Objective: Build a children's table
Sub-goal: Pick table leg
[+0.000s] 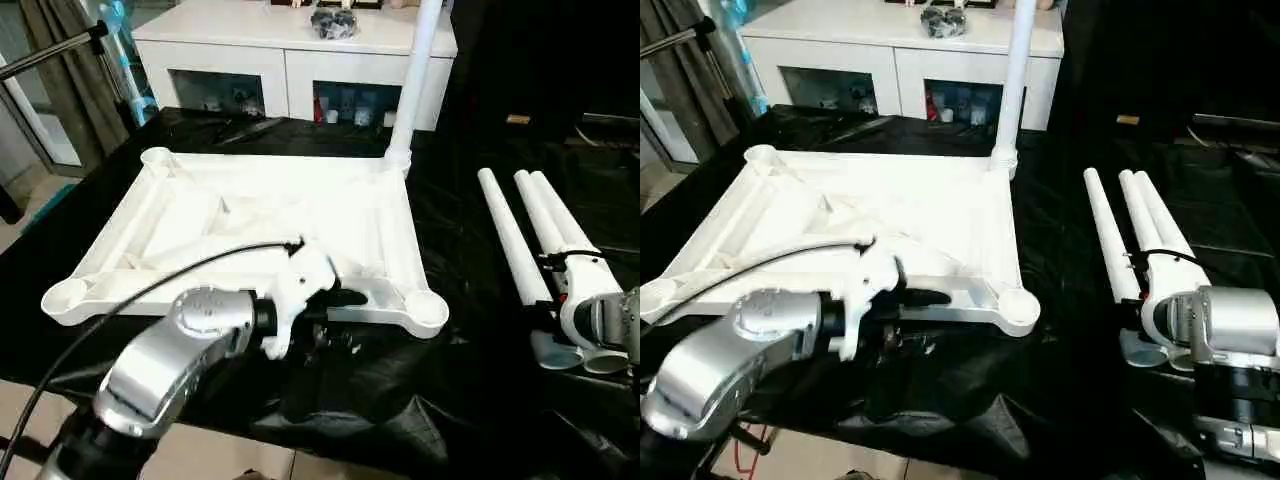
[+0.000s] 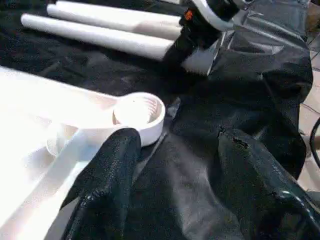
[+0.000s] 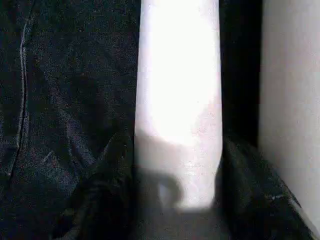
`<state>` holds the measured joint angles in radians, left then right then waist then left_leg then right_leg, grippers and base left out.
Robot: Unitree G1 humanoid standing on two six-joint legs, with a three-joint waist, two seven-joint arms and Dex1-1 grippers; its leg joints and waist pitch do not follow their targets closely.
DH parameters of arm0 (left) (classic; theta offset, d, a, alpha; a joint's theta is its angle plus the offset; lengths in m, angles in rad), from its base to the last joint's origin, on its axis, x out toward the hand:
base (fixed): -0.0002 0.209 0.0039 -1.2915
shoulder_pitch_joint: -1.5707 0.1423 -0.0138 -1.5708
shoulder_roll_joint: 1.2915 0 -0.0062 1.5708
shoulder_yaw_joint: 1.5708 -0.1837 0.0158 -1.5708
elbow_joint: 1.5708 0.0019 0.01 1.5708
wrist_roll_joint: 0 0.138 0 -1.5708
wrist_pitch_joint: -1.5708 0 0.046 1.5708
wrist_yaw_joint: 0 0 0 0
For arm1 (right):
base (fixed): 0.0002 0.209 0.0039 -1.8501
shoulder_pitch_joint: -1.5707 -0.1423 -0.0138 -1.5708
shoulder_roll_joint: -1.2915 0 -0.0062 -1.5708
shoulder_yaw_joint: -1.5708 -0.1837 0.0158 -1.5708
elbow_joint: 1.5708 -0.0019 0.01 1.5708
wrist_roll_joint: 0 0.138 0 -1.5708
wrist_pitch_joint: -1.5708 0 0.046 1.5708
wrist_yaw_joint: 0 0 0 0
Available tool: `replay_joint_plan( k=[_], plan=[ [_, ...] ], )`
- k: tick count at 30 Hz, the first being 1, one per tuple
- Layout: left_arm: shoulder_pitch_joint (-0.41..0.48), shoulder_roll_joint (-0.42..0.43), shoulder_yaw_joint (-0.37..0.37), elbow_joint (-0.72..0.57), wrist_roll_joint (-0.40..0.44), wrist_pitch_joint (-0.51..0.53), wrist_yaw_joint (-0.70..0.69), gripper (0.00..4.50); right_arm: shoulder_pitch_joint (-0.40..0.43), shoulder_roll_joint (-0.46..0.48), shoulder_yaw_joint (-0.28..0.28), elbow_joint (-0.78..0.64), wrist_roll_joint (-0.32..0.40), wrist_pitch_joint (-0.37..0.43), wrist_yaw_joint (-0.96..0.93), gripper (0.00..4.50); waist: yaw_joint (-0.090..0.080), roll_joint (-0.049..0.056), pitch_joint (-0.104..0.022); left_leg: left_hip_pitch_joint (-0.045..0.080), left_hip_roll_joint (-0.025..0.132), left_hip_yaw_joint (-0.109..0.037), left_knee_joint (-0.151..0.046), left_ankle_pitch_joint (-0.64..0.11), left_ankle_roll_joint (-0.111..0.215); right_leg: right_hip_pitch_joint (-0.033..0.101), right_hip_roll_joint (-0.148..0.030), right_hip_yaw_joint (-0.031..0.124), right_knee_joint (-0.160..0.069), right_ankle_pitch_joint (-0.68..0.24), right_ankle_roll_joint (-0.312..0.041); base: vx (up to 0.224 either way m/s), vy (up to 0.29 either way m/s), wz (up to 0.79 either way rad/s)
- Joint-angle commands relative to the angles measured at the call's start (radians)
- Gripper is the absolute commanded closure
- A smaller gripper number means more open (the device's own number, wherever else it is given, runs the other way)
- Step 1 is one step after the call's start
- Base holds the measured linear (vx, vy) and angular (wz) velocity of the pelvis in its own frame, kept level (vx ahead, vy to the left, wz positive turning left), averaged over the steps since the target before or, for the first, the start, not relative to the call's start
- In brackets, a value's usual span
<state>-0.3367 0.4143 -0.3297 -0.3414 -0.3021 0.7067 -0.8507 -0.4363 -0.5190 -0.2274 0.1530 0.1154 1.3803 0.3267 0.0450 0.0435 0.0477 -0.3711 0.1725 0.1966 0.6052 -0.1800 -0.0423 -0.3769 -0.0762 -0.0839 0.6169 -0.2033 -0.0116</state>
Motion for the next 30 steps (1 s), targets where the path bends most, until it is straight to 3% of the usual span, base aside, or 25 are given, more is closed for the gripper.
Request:
replay_joint_plan(
  k=[1,3,4,5,6,7,9,11,12,13,15,16,17,18,19,20,21,22,23,25,27,29,30],
  plan=[
    [-0.015,0.004,0.029,0.052,0.026,-0.075,0.009,1.62,-0.011,0.034,-0.037,0.009,0.001,-0.009,-0.040,2.55,-0.004,-0.021,-0.056,0.015,0.048,-0.028,-0.063,-0.173,0.004,0.035,-0.068,0.058,-0.092,-0.309,-0.153,0.000,0.000,0.00],
    [-0.015,0.004,0.029,0.052,0.026,-0.075,0.009,1.62,-0.011,0.034,-0.037,0.009,0.001,-0.009,-0.040,2.55,-0.008,-0.021,-0.057,0.016,0.049,-0.029,-0.064,-0.176,-0.001,0.035,-0.067,0.057,-0.091,-0.311,-0.150,0.000,0.000,0.00],
    [-0.039,-0.041,0.055,0.098,0.025,-0.093,0.052,1.62,-0.032,0.051,-0.090,0.000,0.009,-0.039,-0.058,2.55,-0.009,-0.018,-0.058,0.017,0.051,-0.031,-0.065,-0.178,-0.006,0.036,-0.067,0.057,-0.089,-0.296,-0.153,0.000,0.000,0.00],
    [-0.039,-0.041,0.055,0.098,0.025,-0.093,0.052,1.62,-0.032,0.051,-0.090,0.000,0.009,-0.039,-0.058,2.55,-0.011,0.004,-0.055,0.020,0.047,-0.030,-0.064,-0.209,-0.018,0.031,-0.063,0.055,-0.097,-0.296,-0.158,0.000,0.000,0.00],
    [-0.052,-0.067,0.068,0.117,0.024,-0.103,0.076,1.62,-0.039,0.063,-0.117,-0.011,0.018,-0.069,-0.064,2.55,-0.013,-0.004,-0.058,0.020,0.049,-0.032,-0.065,-0.212,-0.020,0.037,-0.064,0.055,-0.092,-0.280,-0.164,0.000,0.000,0.00],
    [-0.076,-0.130,0.102,0.157,0.001,-0.124,0.118,1.62,-0.049,0.120,-0.209,-0.043,0.060,-0.160,-0.088,2.55,-0.014,-0.001,-0.060,0.018,0.049,-0.030,-0.063,-0.208,-0.016,0.037,-0.067,0.058,-0.091,-0.252,-0.175,0.000,0.000,0.00],
    [-0.094,-0.174,0.120,0.198,-0.017,-0.151,0.139,1.62,-0.052,0.190,-0.307,-0.071,0.111,-0.260,-0.119,2.55,-0.010,-0.004,-0.066,0.013,0.047,-0.031,-0.061,-0.174,0.012,0.042,-0.071,0.057,-0.089,-0.244,-0.174,0.000,0.000,0.00],
    [-0.103,-0.193,0.125,0.219,-0.025,-0.158,0.147,1.62,-0.041,0.221,-0.340,-0.091,0.142,-0.306,-0.117,2.55,-0.007,-0.003,-0.065,0.010,0.046,-0.029,-0.060,-0.158,0.026,0.040,-0.073,0.058,-0.088,-0.236,-0.174,0.000,0.000,0.00],
    [-0.132,-0.243,0.144,0.252,-0.056,-0.155,0.167,1.62,-0.006,0.280,-0.360,-0.163,0.216,-0.420,-0.058,2.55,-0.005,0.001,-0.069,0.007,0.046,-0.027,-0.057,-0.127,0.045,0.041,-0.070,0.058,-0.083,-0.196,-0.175,0.000,0.000,0.00],
    [-0.132,-0.243,0.144,0.252,-0.056,-0.155,0.167,1.62,-0.006,0.280,-0.360,-0.163,0.216,-0.420,-0.058,2.55,-0.005,0.001,-0.069,0.007,0.046,-0.027,-0.057,-0.127,0.045,0.041,-0.070,0.058,-0.083,-0.196,-0.175,0.000,0.000,0.00],
    [-0.161,-0.285,0.172,0.274,-0.098,-0.134,0.171,1.62,0.019,0.328,-0.353,-0.236,0.278,-0.490,0.013,2.55,-0.002,0.002,-0.074,0.003,0.047,-0.028,-0.055,-0.084,0.075,0.043,-0.067,0.056,-0.076,-0.138,-0.182,0.000,0.000,0.00],
    [-0.172,-0.300,0.186,0.284,-0.112,-0.123,0.172,1.35,0.025,0.344,-0.349,-0.261,0.296,-0.502,0.038,2.55,-0.005,0.021,-0.073,0.006,0.047,-0.027,-0.054,-0.086,0.085,0.037,-0.065,0.053,-0.081,-0.125,-0.190,0.000,0.000,0.00],
    [-0.195,-0.326,0.209,0.316,-0.131,-0.103,0.185,1.35,0.046,0.349,-0.320,-0.314,0.331,-0.495,0.108,2.55,-0.009,0.013,-0.073,0.002,0.045,-0.025,-0.054,-0.091,0.098,0.044,-0.061,0.052,-0.079,-0.109,-0.199,0.000,0.000,0.00],
    [-0.222,-0.359,0.236,0.352,-0.154,-0.082,0.204,1.29,0.072,0.351,-0.289,-0.359,0.365,-0.495,0.175,2.55,-0.002,0.006,-0.073,0.000,0.045,-0.026,-0.053,-0.094,0.113,0.047,-0.066,0.052,-0.078,-0.114,-0.202,0.000,0.000,0.00],
    [-0.240,-0.379,0.252,0.378,-0.170,-0.072,0.219,1.23,0.092,0.349,-0.267,-0.387,0.390,-0.500,0.214,2.56,0.001,0.011,-0.073,-0.001,0.044,-0.027,-0.051,-0.091,0.117,0.047,-0.067,0.051,-0.078,-0.122,-0.203,0.000,0.000,0.00],
    [-0.259,-0.398,0.270,0.398,-0.191,-0.068,0.233,1.23,0.109,0.350,-0.249,-0.412,0.423,-0.493,0.254,2.56,0.002,-0.010,-0.072,-0.003,0.046,-0.026,-0.052,-0.091,0.124,0.047,-0.067,0.050,-0.083,-0.147,-0.195,0.000,0.000,0.00],
    [-0.270,-0.408,0.279,0.407,-0.202,-0.070,0.239,0.97,0.120,0.350,-0.240,-0.422,0.445,-0.496,0.270,2.56,0.009,0.003,-0.072,-0.002,0.046,-0.028,-0.052,-0.083,0.123,0.045,-0.070,0.051,-0.083,-0.173,-0.188,0.000,0.000,0.00],
    [-0.270,-0.408,0.279,0.407,-0.202,-0.070,0.239,0.97,0.120,0.350,-0.240,-0.422,0.445,-0.496,0.270,2.56,0.008,0.004,-0.070,-0.002,0.048,-0.028,-0.052,-0.084,0.122,0.043,-0.070,0.051,-0.085,-0.185,-0.184,0.000,0.000,0.00],
    [-0.289,-0.422,0.303,0.420,-0.229,-0.055,0.256,0.88,0.132,0.345,-0.212,-0.440,0.464,-0.494,0.298,2.56,0.008,-0.001,-0.070,-0.001,0.047,-0.027,-0.053,-0.089,0.116,0.041,-0.069,0.050,-0.086,-0.206,-0.180,0.000,0.000,0.00],
    [-0.337,-0.441,0.350,0.459,-0.282,-0.025,0.266,0.84,0.161,0.312,-0.118,-0.485,0.524,-0.470,0.408,2.56,0.014,-0.002,-0.070,0.002,0.047,-0.026,-0.052,-0.096,0.113,0.040,-0.068,0.050,-0.090,-0.223,-0.171,0.000,0.000,0.00],
    [-0.349,-0.447,0.362,0.473,-0.287,-0.022,0.273,0.69,0.164,0.302,-0.091,-0.491,0.532,-0.462,0.437,2.56,0.015,-0.003,-0.068,-0.001,0.048,-0.030,-0.055,-0.097,0.110,0.040,-0.068,0.049,-0.089,-0.228,-0.160,0.000,0.000,0.00],
    [-0.354,-0.454,0.367,0.469,-0.289,-0.016,0.274,0.47,0.174,0.284,-0.048,-0.496,0.519,-0.463,0.462,2.56,0.022,-0.016,-0.067,0.001,0.050,-0.027,-0.055,-0.099,0.101,0.035,-0.072,0.051,-0.093,-0.251,-0.153,0.000,0.000,0.00],
    [-0.355,-0.459,0.370,0.467,-0.296,-0.006,0.271,0.37,0.181,0.276,-0.030,-0.499,0.515,-0.467,0.475,2.56,0.025,-0.012,-0.066,-0.001,0.051,-0.028,-0.057,-0.100,0.097,0.037,-0.072,0.051,-0.092,-0.259,-0.148,0.000,0.000,0.00]
  ],
)
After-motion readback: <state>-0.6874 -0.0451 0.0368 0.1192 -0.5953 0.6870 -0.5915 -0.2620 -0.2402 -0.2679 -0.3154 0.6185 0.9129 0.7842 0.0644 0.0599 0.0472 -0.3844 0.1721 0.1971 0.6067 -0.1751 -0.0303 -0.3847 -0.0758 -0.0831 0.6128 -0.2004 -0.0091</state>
